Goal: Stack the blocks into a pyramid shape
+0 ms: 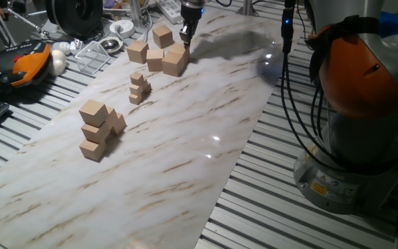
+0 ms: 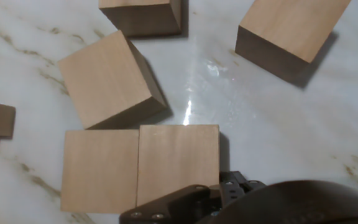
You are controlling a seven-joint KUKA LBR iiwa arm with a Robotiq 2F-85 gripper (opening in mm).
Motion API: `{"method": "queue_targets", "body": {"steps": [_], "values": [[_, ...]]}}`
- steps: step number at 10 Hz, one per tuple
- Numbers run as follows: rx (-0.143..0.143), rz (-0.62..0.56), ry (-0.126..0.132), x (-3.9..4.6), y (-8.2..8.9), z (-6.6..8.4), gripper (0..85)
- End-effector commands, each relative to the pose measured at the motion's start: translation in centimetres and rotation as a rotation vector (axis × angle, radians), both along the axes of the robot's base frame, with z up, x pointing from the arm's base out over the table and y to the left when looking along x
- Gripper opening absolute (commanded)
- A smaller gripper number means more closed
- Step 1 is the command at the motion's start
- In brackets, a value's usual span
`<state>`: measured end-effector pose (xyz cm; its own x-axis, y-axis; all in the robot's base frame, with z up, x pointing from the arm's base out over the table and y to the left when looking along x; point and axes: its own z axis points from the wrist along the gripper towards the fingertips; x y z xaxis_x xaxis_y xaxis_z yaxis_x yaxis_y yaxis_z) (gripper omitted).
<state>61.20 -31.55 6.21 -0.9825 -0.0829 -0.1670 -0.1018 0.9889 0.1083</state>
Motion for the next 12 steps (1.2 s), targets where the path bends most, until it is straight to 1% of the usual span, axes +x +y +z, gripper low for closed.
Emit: {"method": "queue_targets", "body": {"steps": [1,3,4,5,7,8,9,10,11,12], "values": [[-0.006,0.006,-0.002,0.03,-0.2,0.2,0.0],[-0.035,0.017,0.001,-0.02,-1.0,1.4,0.0],[-0.054,0.017,0.003,0.07,-1.4,1.9,0.0],[-0.072,-0.004,0.004,0.35,-1.9,2.5,0.0],[-0.055,-0.107,0.033,1.4,-3.4,4.2,0.0],[-0.041,-0.161,0.043,2.01,-4.2,4.8,0.0],[-0.051,-0.183,0.034,2.34,-4.5,5.1,0.0],[-0.072,-0.205,0.026,2.59,-4.5,5.2,0.0],[-0.077,-0.219,0.023,2.75,-4.3,5.0,17.0],[-0.083,-0.246,0.014,2.85,-4.2,4.9,34.0]]}}
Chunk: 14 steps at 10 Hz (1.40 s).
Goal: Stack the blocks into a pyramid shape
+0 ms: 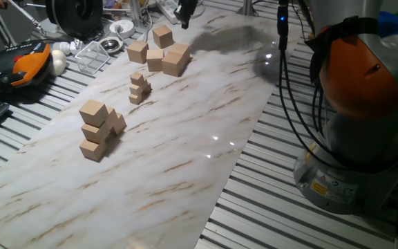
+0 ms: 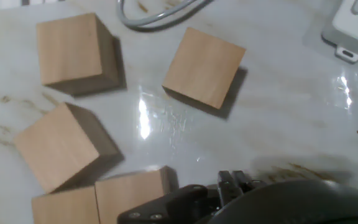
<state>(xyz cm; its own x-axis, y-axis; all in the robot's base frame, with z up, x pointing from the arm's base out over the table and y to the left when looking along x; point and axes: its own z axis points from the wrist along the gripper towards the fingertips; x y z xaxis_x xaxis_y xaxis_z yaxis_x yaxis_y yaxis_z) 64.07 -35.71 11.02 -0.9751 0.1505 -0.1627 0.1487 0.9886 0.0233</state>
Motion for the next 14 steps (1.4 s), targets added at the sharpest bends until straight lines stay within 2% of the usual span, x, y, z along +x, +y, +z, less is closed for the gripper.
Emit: {"method": "queue_targets", "body": {"steps": [1,2,3,4,7,10,14], "values": [[-0.006,-0.026,-0.012,0.02,0.05,-0.01,51.0],[-0.013,-0.057,-0.037,0.01,0.08,-0.04,51.0],[-0.021,-0.079,-0.056,0.03,0.12,-0.05,68.0],[-0.021,-0.089,-0.064,0.05,0.21,-0.03,68.0],[-0.012,-0.127,-0.066,0.17,0.23,-0.17,68.0],[-0.014,-0.138,-0.041,0.36,0.15,-0.27,68.0],[-0.015,-0.132,-0.038,0.44,0.13,-0.38,68.0]]}}
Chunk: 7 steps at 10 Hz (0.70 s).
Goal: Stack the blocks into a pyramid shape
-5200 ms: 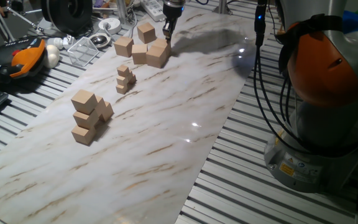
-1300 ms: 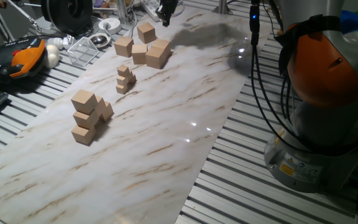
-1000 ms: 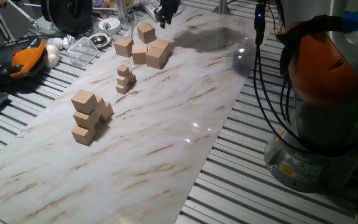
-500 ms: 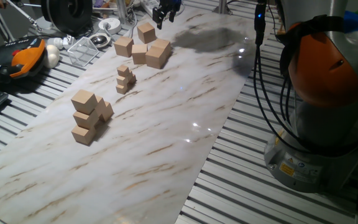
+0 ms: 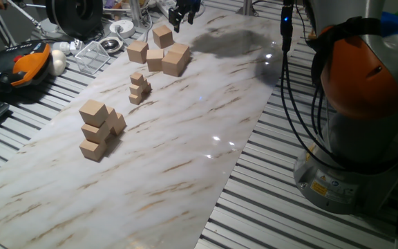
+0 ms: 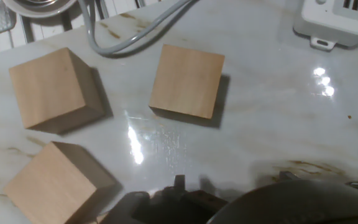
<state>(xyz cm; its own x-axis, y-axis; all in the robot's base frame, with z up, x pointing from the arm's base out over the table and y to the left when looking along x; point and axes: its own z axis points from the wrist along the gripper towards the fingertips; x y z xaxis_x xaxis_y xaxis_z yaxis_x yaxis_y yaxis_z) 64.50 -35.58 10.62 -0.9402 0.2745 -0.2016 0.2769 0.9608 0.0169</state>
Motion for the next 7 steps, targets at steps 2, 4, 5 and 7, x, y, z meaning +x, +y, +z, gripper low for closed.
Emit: {"method": "queue_targets", "body": {"steps": [2,4,5,7], "values": [[0.003,0.001,0.003,0.01,0.01,-0.01,68.0],[0.009,0.009,0.015,0.01,0.01,-0.01,51.0],[0.027,0.018,0.028,0.01,0.01,-0.01,17.0],[0.045,-0.007,0.056,0.01,0.01,-0.01,0.0]]}}
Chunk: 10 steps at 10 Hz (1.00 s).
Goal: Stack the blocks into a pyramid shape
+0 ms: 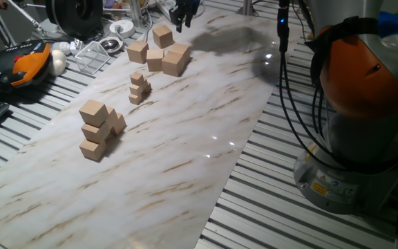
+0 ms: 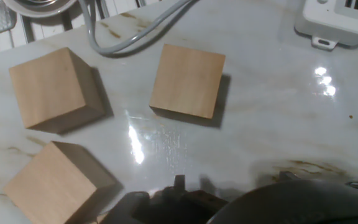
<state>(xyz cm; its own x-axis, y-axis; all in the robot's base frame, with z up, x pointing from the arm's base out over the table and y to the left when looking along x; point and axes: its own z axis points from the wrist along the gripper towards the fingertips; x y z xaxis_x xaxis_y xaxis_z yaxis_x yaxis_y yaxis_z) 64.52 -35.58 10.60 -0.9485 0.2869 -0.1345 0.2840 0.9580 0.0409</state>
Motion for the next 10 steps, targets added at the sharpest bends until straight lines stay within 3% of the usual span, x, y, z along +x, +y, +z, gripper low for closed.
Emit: {"method": "queue_targets", "body": {"steps": [1,2,6,7,10], "values": [[-0.02,-0.002,0.01,0.0,0.0,0.0,0.0],[-0.037,0.007,0.009,0.0,0.0,0.0,0.0],[-0.044,-0.033,0.028,0.0,0.0,0.0,0.0],[-0.005,-0.124,0.03,0.0,0.0,0.0,0.0],[-0.043,-0.2,0.019,1.96,0.5,1.3,0.0]]}}
